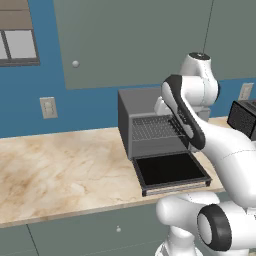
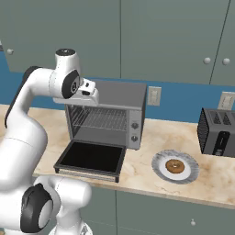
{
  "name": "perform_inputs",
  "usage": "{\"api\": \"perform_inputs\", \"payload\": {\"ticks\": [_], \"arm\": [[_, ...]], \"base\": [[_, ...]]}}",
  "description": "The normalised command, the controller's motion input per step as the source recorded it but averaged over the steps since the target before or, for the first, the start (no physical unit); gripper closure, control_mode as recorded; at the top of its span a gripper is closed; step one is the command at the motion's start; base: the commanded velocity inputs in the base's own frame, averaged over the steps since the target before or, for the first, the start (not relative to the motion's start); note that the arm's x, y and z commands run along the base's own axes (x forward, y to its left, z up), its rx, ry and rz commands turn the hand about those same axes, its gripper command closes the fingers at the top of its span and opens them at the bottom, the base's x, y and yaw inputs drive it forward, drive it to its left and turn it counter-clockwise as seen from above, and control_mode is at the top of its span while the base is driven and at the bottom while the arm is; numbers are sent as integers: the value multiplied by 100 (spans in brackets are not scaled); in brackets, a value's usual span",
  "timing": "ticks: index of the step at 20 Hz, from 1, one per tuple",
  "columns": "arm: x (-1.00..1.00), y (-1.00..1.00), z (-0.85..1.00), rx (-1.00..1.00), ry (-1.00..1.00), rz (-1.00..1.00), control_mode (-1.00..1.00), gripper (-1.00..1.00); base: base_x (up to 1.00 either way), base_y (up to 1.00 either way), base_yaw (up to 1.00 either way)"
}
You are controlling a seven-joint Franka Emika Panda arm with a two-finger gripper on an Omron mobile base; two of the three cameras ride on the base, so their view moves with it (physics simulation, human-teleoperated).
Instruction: Pick up the bagel from the plate, place it on the toaster oven rack, close the door, and set the timer.
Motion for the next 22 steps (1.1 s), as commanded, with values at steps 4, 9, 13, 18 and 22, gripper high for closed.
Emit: {"api": "perform_inputs", "payload": {"ticks": [4,9,13,18,22], "arm": [[-8,-1,0,1,0,0,-100,-100],[-33,-31,0,15,-6,-3,-100,-100],[-42,-42,0,23,-14,0,-100,-100],[-34,-40,-3,23,-11,0,-100,-100],[-17,-34,-15,22,-5,0,-100,-100]], "base": [[0,0,0],[0,0,0],[0,0,0],[0,0,0],[0,0,0]]}}
